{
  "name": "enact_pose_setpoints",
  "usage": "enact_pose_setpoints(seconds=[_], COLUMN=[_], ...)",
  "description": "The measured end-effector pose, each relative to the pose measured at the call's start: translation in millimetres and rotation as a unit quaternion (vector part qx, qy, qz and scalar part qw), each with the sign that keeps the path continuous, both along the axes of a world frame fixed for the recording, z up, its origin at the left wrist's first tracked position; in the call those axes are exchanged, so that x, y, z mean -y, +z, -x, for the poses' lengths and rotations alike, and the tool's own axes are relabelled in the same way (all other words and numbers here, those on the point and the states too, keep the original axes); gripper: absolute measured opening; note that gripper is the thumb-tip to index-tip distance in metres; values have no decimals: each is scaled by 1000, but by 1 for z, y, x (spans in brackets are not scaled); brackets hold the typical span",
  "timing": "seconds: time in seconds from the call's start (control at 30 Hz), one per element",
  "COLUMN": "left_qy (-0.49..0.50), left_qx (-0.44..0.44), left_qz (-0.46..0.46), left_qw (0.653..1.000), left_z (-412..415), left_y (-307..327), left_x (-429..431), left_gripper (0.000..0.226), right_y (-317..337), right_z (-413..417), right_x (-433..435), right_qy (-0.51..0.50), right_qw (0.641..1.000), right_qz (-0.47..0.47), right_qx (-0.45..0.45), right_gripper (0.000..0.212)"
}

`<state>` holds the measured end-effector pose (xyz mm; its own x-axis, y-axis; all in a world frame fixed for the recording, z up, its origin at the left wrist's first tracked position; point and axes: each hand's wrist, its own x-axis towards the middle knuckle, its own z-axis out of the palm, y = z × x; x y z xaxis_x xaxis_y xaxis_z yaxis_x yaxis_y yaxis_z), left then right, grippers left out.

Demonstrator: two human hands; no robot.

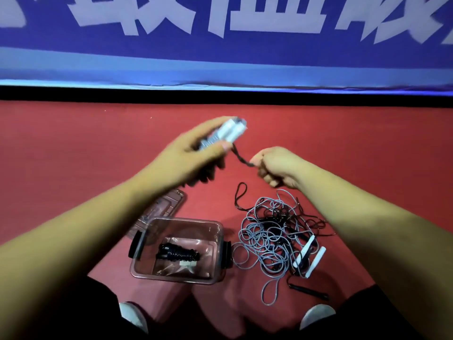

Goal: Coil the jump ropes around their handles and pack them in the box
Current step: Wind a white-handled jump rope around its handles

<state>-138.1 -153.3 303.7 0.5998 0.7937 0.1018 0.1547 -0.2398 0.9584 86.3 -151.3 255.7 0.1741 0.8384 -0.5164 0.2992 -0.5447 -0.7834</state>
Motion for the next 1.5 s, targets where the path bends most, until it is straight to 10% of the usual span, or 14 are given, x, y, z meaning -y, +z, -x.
enact_pose_setpoints(seconds=[0.1, 0.47, 0.73, 0.93, 1.1, 1.37, 1.5], left_qy=[123, 164, 13, -35, -73, -21, 14], left_qx=[1, -435, -549, -446, -348, -66, -20], left_qz=[22, -203, -274, -250, -166, 68, 112], left_qw=[992, 862, 790, 859, 920, 995, 993], left_z=[27, 47, 8, -16, -17, -4, 4], left_y=[10, -39, -44, -36, -34, -19, -15], left_x=[-37, -77, -38, -6, -2, -11, -24], left_gripper=[8, 29, 13, 57, 44, 10, 20], right_y=[4, 36, 48, 44, 37, 15, 24], right_z=[21, 66, 67, 36, 17, 9, 17], right_x=[11, 29, 32, 9, 4, 6, 7], right_qy=[176, 346, 185, 86, 155, 200, 251], right_qw=[984, 875, 967, 973, 936, 976, 961], right_qz=[-2, -188, -174, -214, -264, -73, -108], right_qx=[-11, 282, 11, -11, 174, -51, 31], right_gripper=[33, 26, 33, 32, 20, 24, 27])
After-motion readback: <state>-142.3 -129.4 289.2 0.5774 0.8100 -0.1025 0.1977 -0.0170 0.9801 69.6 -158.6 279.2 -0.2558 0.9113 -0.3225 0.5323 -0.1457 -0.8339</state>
